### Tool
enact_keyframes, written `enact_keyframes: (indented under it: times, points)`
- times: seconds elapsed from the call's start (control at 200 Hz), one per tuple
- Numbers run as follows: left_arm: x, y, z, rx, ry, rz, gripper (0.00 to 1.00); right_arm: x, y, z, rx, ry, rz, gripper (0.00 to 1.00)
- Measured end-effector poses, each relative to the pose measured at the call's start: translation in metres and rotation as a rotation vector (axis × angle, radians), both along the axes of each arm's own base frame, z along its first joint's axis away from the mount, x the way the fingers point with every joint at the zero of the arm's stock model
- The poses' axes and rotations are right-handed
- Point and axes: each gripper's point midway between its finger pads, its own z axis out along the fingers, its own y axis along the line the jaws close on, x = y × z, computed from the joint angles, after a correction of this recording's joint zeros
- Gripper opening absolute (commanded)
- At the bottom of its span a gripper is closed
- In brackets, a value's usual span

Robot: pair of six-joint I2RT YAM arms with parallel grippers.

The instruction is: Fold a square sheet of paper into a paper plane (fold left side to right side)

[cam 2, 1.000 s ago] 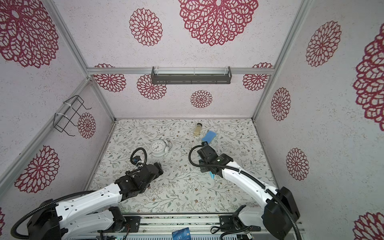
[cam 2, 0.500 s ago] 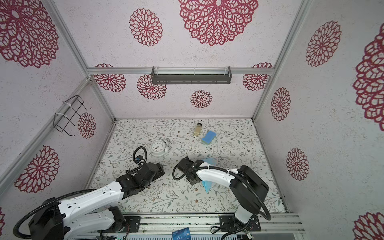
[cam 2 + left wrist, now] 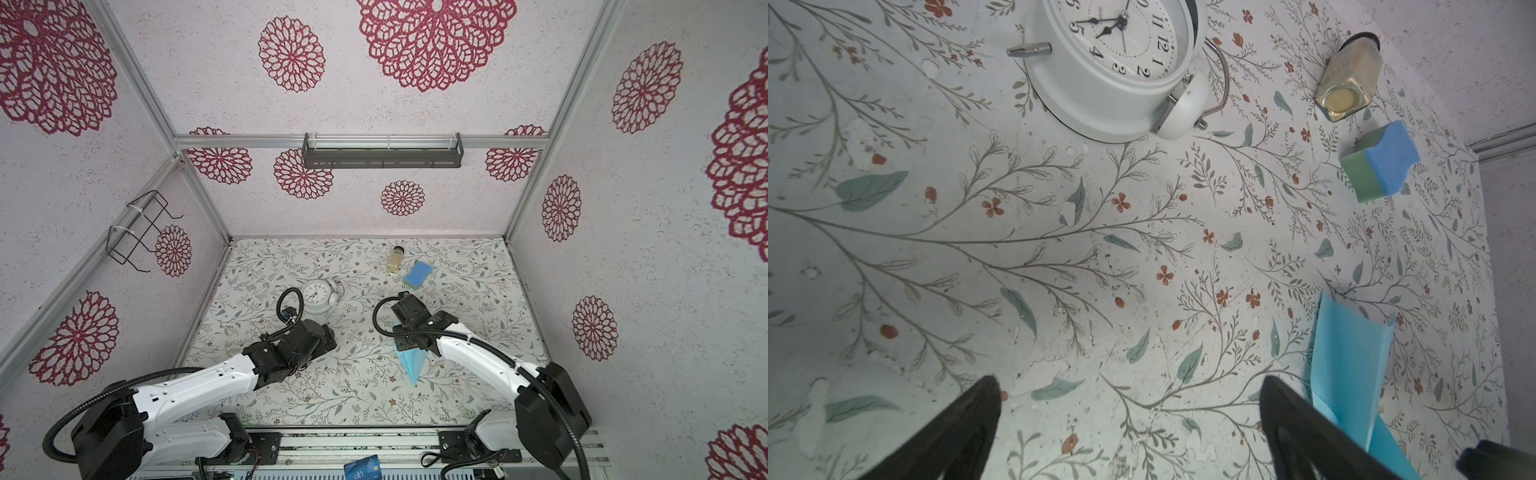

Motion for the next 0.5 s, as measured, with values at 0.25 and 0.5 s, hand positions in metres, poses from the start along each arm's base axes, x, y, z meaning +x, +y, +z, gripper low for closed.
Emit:
enact_keyframes:
  times: [0.25,0.5]
  points:
    - [0.002,-0.014,-0.004,-0.006,0.013,-0.062,0.99,-0.015,-0.038,-0.026,0.036,0.064,-0.094,0.02]
    - [0.004,-0.026,-0.002,-0.042,0.008,-0.106,0.99,-0.019,-0.039,-0.050,0.083,0.114,-0.099,0.00]
